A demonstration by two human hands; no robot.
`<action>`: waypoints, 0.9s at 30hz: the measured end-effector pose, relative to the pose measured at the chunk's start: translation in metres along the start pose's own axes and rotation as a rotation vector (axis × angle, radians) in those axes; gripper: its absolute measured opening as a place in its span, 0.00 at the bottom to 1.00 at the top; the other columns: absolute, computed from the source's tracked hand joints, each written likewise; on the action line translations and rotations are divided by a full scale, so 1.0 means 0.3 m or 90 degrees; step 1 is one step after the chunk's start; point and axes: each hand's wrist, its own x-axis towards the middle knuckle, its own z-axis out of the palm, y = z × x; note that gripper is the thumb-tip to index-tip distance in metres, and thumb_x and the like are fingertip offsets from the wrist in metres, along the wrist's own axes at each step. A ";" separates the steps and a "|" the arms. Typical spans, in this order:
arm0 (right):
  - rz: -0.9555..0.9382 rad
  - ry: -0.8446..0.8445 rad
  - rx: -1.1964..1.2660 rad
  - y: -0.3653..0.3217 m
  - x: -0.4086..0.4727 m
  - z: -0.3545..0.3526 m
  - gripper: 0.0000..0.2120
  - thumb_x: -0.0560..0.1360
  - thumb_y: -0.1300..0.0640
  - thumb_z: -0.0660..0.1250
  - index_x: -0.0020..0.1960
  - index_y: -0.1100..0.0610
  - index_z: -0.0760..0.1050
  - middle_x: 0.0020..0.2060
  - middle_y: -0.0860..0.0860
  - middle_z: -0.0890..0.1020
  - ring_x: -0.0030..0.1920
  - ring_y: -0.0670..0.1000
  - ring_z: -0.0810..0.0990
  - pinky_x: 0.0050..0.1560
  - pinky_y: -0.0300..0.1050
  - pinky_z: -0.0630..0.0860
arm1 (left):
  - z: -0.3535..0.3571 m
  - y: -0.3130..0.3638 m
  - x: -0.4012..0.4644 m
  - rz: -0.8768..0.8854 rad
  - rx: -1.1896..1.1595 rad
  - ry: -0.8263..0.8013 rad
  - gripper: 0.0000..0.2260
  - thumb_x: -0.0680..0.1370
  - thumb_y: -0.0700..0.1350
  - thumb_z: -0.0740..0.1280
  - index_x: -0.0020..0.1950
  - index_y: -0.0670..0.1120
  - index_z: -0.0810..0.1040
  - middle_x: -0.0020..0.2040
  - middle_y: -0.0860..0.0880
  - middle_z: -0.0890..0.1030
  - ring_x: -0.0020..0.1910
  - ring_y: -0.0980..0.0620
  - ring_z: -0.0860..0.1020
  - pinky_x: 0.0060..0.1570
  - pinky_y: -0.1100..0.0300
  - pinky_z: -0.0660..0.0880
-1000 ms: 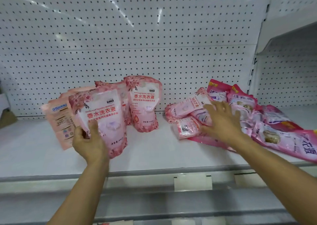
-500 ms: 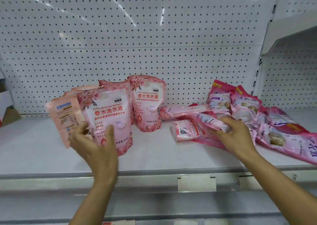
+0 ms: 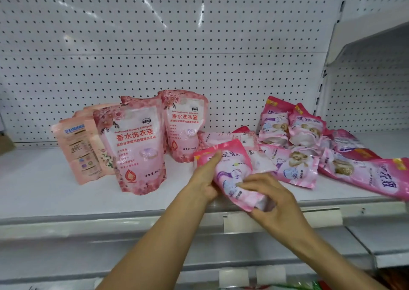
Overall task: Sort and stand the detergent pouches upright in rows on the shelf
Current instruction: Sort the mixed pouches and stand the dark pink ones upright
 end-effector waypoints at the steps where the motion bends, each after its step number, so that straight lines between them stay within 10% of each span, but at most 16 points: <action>1: -0.003 -0.035 -0.025 -0.005 -0.004 0.001 0.23 0.64 0.58 0.79 0.57 0.47 0.80 0.60 0.42 0.74 0.62 0.43 0.74 0.60 0.31 0.70 | -0.005 0.005 -0.010 0.030 -0.021 0.017 0.25 0.73 0.48 0.73 0.66 0.36 0.76 0.57 0.34 0.82 0.53 0.37 0.82 0.56 0.37 0.77; 6: 0.024 -0.106 -0.041 -0.044 0.012 0.017 0.41 0.62 0.44 0.80 0.69 0.38 0.62 0.69 0.35 0.59 0.68 0.37 0.63 0.61 0.28 0.70 | -0.028 0.086 -0.083 0.278 -0.010 0.058 0.17 0.72 0.40 0.74 0.60 0.39 0.77 0.49 0.38 0.85 0.36 0.45 0.86 0.32 0.49 0.82; 14: 0.089 -0.088 -0.123 -0.028 0.155 0.012 0.21 0.75 0.41 0.66 0.66 0.43 0.71 0.63 0.38 0.71 0.64 0.39 0.69 0.66 0.45 0.69 | -0.117 0.244 -0.185 0.601 0.199 0.147 0.10 0.76 0.50 0.72 0.34 0.57 0.82 0.39 0.43 0.84 0.43 0.35 0.84 0.46 0.36 0.81; 19: 0.204 -0.109 -0.369 0.103 0.281 -0.073 0.25 0.76 0.42 0.65 0.69 0.50 0.69 0.69 0.50 0.72 0.68 0.53 0.68 0.63 0.51 0.70 | -0.190 0.237 -0.151 0.640 0.282 0.247 0.21 0.75 0.56 0.71 0.49 0.37 0.78 0.46 0.29 0.80 0.44 0.30 0.82 0.45 0.32 0.79; 27: 0.315 -0.239 -0.543 0.165 0.386 -0.110 0.19 0.71 0.41 0.71 0.50 0.53 0.69 0.46 0.49 0.77 0.45 0.51 0.75 0.39 0.44 0.69 | -0.189 0.219 -0.157 0.779 0.441 0.370 0.05 0.78 0.50 0.69 0.52 0.52 0.78 0.44 0.56 0.82 0.40 0.63 0.81 0.35 0.69 0.78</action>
